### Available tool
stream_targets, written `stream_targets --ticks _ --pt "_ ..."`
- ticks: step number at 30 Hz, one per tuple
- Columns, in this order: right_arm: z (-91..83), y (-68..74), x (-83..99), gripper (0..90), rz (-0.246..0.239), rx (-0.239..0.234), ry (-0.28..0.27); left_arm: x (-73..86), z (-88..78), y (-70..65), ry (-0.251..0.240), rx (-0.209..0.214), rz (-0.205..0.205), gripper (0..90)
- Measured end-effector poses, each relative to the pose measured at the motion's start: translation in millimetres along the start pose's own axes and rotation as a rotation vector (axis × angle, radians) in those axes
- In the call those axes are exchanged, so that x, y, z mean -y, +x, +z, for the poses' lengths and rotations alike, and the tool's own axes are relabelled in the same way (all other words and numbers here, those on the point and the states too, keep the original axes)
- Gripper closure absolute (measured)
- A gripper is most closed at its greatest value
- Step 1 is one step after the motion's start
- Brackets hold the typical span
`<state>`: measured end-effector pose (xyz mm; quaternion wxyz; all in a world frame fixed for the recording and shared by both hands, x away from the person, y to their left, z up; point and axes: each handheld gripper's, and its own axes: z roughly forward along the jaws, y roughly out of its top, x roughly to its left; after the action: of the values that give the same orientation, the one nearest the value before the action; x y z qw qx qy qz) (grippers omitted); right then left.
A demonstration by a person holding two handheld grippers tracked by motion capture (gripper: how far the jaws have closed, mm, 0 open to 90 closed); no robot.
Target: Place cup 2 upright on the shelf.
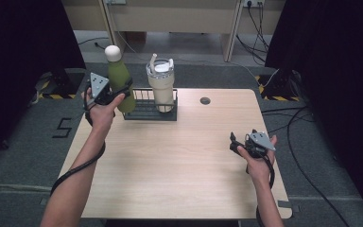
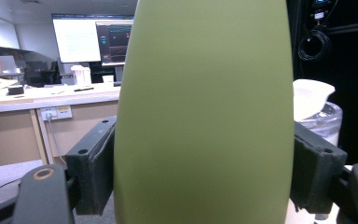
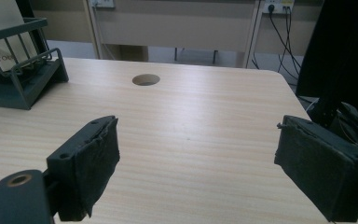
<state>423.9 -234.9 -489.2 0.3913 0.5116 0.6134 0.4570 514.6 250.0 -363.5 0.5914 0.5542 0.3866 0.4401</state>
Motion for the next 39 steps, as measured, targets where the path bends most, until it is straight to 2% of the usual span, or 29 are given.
stream_targets --ticks 24,39 --pt "0.1 -1.6 1.0 13.1 0.003 0.004 0.003 -4.6 23.2 6.9 -0.004 -0.031 -0.034 21.7" --pt "-0.2 -3.4 0.4 13.1 0.004 0.005 -0.001 -8.8 43.0 10.5 0.006 -0.039 -0.028 21.7"
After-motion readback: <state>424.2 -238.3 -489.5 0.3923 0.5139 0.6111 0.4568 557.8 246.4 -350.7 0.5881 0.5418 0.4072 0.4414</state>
